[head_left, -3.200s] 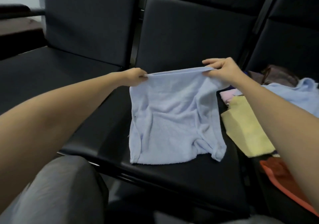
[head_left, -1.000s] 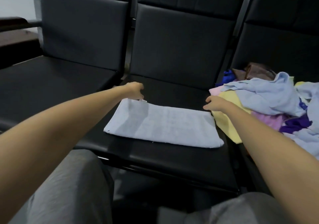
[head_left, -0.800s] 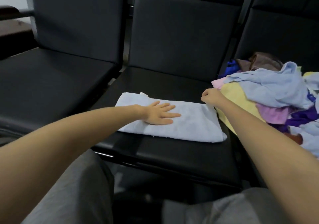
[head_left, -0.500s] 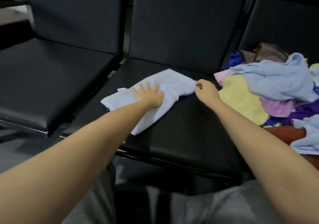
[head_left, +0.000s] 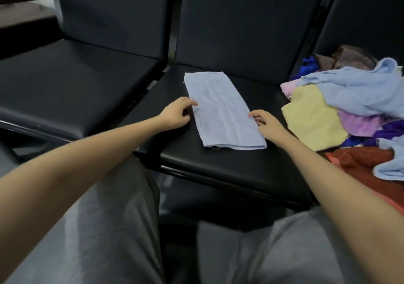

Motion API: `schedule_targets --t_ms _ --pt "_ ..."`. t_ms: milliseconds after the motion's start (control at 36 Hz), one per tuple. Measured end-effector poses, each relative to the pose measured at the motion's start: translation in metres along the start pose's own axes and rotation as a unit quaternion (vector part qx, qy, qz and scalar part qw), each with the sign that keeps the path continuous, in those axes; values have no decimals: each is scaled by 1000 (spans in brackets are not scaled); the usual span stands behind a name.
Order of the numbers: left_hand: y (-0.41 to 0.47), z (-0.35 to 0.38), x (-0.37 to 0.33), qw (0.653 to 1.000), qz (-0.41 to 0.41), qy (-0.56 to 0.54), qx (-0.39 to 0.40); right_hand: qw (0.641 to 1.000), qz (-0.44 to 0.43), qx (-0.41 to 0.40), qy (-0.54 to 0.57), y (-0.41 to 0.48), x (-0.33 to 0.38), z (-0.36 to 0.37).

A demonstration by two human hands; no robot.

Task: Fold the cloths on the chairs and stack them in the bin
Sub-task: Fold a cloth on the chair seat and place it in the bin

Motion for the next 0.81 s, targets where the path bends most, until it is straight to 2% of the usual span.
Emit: schedule_targets --t_ms 56,111,167,222,278,333,389,500,611,694,806 --pt "-11 6 3 999 29 -21 40 999 9 21 33 -7 -4 0" --pt "-17 11 -3 996 26 -41 79 997 -7 75 15 -13 -4 -3" --pt "-20 16 -14 995 42 2 88 985 -38 156 -55 -21 3 -5" --pt "-24 24 -23 993 59 59 88 974 -54 195 -106 -27 8 -5" --pt "-25 31 -25 989 92 79 79 975 -47 180 -121 -28 12 0" --pt "-26 32 -28 987 134 71 62 983 -59 129 -120 -27 16 4" --pt "-29 29 -34 988 138 43 55 987 -74 85 -118 -26 19 5" --pt "-32 17 -40 982 101 -139 83 989 -68 69 -109 -25 22 -2" --pt "-40 3 -44 965 58 -214 141 980 -34 193 27 -35 28 -9" --pt "-47 -2 -49 936 32 -238 257 954 -37 294 39 -41 32 -14" --pt "-53 -8 -55 870 11 -251 424 902 -25 427 52 -42 35 -19"
Point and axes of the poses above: each hand's wrist, its own y-axis towards the middle knuckle, its own z-axis out of the palm, x = y × z, the point moved 3 cm from there along y, towards the middle knuckle, and after that the axes turned 5 degrees about -y, right-handed, at the moved point
